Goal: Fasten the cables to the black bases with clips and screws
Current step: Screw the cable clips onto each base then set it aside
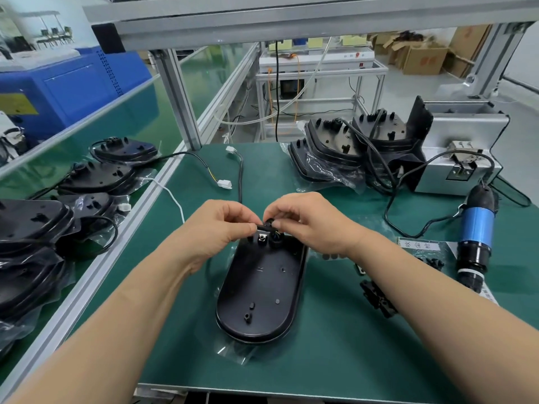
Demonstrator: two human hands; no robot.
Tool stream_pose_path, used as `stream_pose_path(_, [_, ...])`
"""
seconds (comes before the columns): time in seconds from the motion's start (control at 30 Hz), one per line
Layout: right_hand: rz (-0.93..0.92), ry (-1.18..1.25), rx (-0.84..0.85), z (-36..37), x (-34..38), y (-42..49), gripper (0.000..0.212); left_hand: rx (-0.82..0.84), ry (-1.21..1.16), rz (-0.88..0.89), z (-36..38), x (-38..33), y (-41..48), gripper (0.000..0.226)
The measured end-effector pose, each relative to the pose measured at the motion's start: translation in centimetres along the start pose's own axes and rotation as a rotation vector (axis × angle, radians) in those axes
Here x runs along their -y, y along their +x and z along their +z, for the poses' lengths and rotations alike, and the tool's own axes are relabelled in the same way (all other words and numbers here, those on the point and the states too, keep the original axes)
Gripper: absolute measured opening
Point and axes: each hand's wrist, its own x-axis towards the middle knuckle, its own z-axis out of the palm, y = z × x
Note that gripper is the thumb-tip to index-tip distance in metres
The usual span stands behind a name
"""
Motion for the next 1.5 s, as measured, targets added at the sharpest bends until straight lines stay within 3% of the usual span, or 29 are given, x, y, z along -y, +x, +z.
stream_pose_path(0.13, [0.12,0.251,-0.016,0.4,-0.4,-0.2,0.014,-0.009,0.045,0.029,0.2,0.5,0.3,0.014])
stream_pose_path(0.33, [0.166,0.395,-0.037,0.9,-0.9,-0.4,0.015,0.016,0.049,0.043,-0.1,0.6,0.5,0.016])
stream_pose_path(0.57, [0.098,0.292,-0.028,0.6,-1.1,-0.4,0.021,0.044,0.0,-0.024,-0.1,0.9,0.9,0.01])
stream_pose_path(0.8, [0.206,0.312,-0.066,1.3,-0.5,-1.0,0.027,-0.028,-0.078,-0.035,0.6,0.9,0.8,0.01])
stream_pose_path(1.07, [0.273,0.449,-0.045,1.5,-0.1,-0.4,0.007,0.083,-0.061,-0.008,0.7,0.3,0.8,0.004])
stream_pose_path(1.2, [0.287,0.48,-0.041,1.7,-0.5,-0.2,0.007,0.122,-0.068,-0.03,0.5,0.3,1.2,0.017])
stream_pose_path(1.37, [0.375,0.52,-0.166,2.8,-0.8,-1.7,0.023,0.123,-0.022,-0.091,0.1,0.1,2.0,0.018])
stream_pose_path(1.5, [0.549,0.337,-0.327,1.3,-1.7,-3.0,0.024,0.145,0.031,-0.083,0.2,-0.1,2.3,0.012])
